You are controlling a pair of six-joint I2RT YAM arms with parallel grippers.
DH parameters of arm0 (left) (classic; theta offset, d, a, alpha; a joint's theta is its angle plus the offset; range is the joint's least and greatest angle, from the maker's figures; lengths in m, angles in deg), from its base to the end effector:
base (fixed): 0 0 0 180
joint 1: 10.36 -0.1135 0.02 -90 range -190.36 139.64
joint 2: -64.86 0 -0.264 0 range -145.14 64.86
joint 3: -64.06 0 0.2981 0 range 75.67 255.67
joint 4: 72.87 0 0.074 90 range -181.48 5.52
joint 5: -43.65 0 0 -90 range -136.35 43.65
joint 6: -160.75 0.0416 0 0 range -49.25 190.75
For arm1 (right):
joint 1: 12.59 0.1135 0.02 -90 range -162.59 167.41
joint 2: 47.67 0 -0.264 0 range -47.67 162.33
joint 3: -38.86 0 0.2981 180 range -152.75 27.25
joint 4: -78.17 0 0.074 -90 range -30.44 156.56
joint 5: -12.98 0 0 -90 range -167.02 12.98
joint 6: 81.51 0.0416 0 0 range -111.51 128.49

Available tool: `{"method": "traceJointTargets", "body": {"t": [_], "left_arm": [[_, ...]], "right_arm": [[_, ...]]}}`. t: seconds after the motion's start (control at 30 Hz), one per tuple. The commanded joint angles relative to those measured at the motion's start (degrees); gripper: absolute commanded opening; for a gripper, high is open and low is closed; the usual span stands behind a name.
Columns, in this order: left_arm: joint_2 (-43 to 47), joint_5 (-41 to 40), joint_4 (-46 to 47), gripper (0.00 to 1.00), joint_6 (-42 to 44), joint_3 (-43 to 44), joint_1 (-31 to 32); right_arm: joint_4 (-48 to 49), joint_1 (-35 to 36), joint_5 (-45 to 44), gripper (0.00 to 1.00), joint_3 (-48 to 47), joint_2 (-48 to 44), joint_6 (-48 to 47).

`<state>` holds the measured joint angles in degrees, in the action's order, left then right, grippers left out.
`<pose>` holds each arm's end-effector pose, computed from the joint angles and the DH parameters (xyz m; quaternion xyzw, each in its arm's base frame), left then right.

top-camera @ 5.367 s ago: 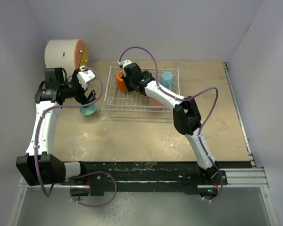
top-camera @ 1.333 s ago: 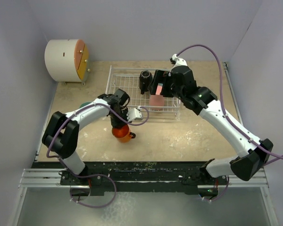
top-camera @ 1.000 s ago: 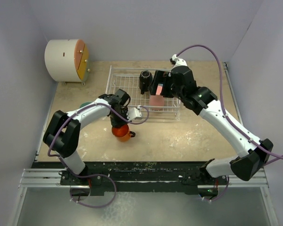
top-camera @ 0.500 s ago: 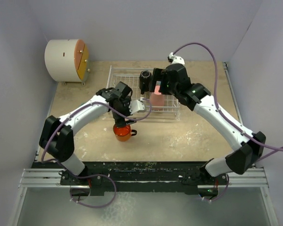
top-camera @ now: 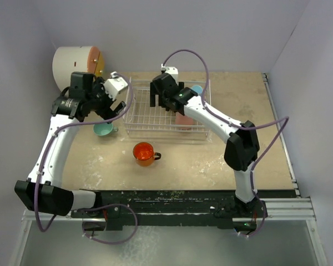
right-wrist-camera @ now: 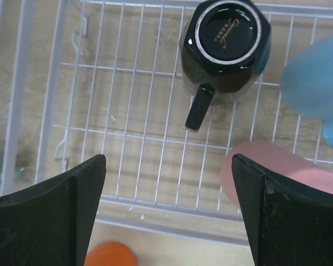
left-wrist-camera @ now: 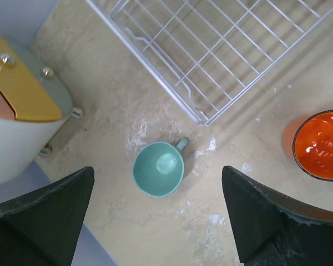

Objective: Unload the cups from the dish rack

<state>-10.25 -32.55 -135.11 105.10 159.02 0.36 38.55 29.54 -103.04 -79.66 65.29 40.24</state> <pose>0.3097 -0.0687 0.3927 0.3929 0.8204 -0.0255 0.4147 0.3919 0.3299 0.3231 0.0273 0.8665 0.1157 0.4847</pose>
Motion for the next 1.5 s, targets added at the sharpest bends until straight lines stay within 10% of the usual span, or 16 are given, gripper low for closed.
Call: {"method": "traceJointTargets", "body": {"t": [0.0,0.63,1.0,1.23,1.47], "left_arm": [[1.62,6.64,4.35,0.99,-3.96,-2.44,-5.65],[9.75,21.24,20.48,0.99,-15.45,-15.59,-10.28],[12.96,25.74,20.4,0.99,-11.73,-19.71,-10.28],[12.92,27.73,19.11,0.99,-8.46,-19.86,-10.28],[13.79,30.31,18.48,0.99,-0.63,-21.92,-10.22]], "right_arm": [[-0.53,-0.38,-3.19,0.94,-4.9,3.03,0.69],[-5.39,-0.45,-11.86,0.79,-14.14,18.03,-1.53],[-0.46,-1.35,-11.17,0.41,-11.25,16.25,-6.76],[-1.22,-1.35,-8.65,0.0,-11.97,14.65,-9.16],[0.2,-1.35,0.54,0.0,-10.69,6.83,-9.02]]}}
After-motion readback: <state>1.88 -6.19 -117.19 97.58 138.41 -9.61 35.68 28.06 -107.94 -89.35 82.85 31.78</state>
